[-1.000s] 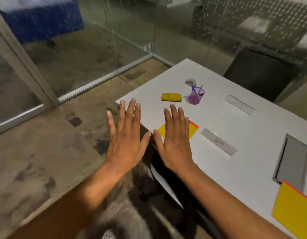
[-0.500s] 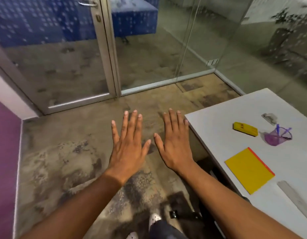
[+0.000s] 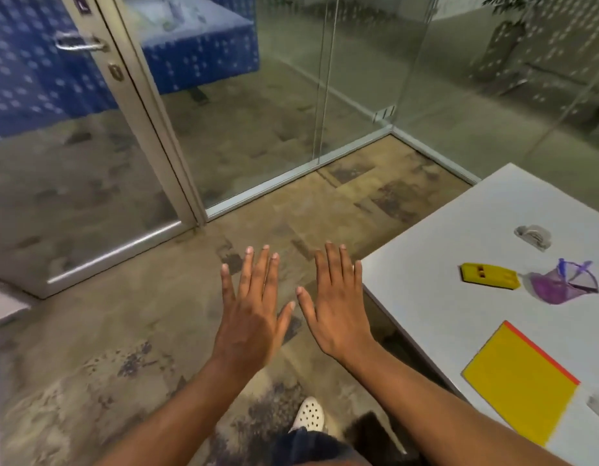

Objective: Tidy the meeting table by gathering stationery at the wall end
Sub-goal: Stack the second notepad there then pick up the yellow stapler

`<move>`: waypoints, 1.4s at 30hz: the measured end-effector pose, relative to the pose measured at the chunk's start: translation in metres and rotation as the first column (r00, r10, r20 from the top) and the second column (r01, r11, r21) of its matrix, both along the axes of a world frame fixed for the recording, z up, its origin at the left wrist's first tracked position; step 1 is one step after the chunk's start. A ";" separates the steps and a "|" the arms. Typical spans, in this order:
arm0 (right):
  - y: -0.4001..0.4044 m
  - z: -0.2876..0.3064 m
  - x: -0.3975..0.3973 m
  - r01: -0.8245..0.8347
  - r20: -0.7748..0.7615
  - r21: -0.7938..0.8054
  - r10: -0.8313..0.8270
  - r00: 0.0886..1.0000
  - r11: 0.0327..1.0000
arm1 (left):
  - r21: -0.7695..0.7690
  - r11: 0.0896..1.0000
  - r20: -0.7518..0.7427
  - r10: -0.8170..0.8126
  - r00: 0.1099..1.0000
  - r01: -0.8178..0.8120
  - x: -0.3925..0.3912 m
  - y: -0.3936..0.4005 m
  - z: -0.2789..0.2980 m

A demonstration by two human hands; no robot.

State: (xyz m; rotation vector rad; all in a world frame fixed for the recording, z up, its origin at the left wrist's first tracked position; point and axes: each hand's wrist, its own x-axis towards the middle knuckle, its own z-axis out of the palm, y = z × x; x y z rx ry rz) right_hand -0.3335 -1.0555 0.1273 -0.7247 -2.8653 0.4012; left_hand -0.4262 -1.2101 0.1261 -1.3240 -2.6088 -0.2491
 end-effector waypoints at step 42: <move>0.206 -0.085 0.184 0.949 0.115 -0.307 -0.992 -0.041 -0.075 | -0.075 0.267 0.733 -0.638 0.235 0.961 0.121 0.421 -0.081</move>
